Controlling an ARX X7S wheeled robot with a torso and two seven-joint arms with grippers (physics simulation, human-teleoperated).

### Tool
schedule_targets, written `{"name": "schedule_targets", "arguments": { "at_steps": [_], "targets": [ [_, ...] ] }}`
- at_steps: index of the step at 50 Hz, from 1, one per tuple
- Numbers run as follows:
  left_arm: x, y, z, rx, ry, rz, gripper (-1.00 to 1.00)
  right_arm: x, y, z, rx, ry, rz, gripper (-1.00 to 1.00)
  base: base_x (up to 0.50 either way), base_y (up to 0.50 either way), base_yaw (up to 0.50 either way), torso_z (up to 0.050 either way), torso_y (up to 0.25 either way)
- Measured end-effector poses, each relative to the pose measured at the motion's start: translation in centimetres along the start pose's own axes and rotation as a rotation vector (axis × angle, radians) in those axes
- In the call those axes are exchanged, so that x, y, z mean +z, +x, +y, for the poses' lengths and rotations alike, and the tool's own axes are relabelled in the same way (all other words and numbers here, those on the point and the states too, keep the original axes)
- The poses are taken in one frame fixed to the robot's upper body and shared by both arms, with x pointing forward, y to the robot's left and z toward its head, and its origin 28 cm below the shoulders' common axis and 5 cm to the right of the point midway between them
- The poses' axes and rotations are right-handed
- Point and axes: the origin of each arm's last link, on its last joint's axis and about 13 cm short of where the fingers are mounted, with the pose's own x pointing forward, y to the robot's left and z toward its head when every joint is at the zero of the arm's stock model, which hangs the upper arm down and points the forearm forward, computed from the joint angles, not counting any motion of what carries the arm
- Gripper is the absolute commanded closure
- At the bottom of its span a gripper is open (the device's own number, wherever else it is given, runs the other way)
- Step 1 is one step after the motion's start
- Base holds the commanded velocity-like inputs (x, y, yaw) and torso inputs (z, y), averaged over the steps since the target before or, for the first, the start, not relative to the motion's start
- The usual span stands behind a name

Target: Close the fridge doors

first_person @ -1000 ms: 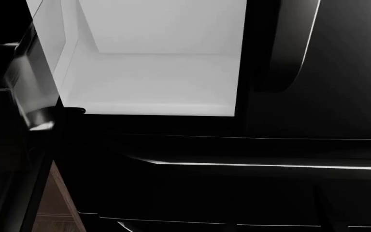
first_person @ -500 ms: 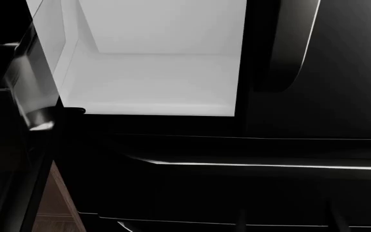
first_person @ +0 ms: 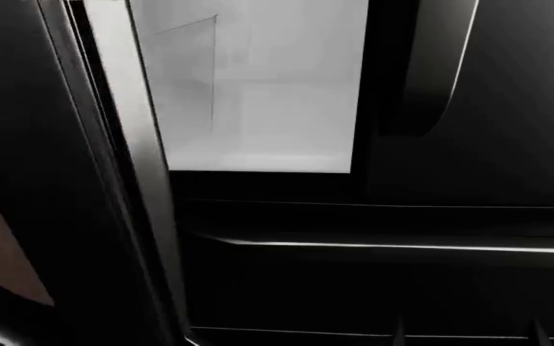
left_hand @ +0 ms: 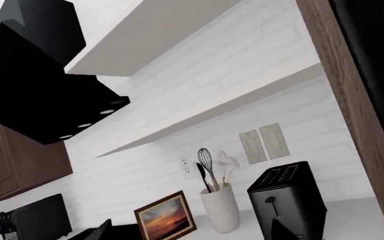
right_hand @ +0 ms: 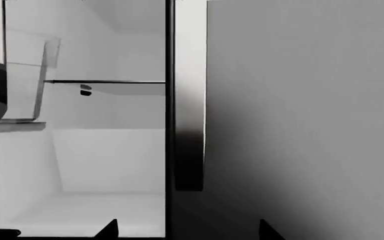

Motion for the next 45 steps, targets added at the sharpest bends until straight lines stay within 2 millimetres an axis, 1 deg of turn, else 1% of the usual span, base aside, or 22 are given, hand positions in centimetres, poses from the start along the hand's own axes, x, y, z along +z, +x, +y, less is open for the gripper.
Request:
{"name": "schedule_targets", "arguments": {
  "at_steps": [9, 19, 26, 31, 39, 45],
  "targets": [
    [4.5, 0.3, -2.0, -0.061, -0.013, -0.05, -1.0, -0.3, -0.8, -0.7, -0.052, 0.001, 0.009, -1.0, 0.0, 0.0, 0.0, 0.0, 0.0],
    [7.7, 0.1, -4.0, -0.111, -0.013, -0.093, -1.0, -0.5, -1.8, -1.3, -0.093, 0.005, 0.012, -1.0, 0.0, 0.0, 0.0, 0.0, 0.0],
    [9.1, -0.2, -5.0, -0.141, -0.016, -0.116, -1.0, -0.5, -2.4, -1.6, -0.113, 0.009, 0.011, -1.0, 0.0, 0.0, 0.0, 0.0, 0.0],
    [9.7, -0.2, -5.7, -0.161, -0.021, -0.119, -1.0, -0.5, -2.8, -1.7, -0.122, 0.009, 0.01, -1.0, 0.0, 0.0, 0.0, 0.0, 0.0],
    [10.2, 0.4, -7.7, -0.176, -0.034, -0.118, -1.0, -0.2, -3.5, -1.7, -0.13, 0.004, 0.007, -1.0, 0.01, 0.0, -0.01, 0.004, -0.003],
    [11.3, 0.6, -9.3, -0.22, -0.033, -0.141, -1.0, -0.2, -4.2, -1.9, -0.142, 0.001, 0.009, -1.0, 0.0, 0.0, 0.0, 0.0, 0.0]
  ]
}}
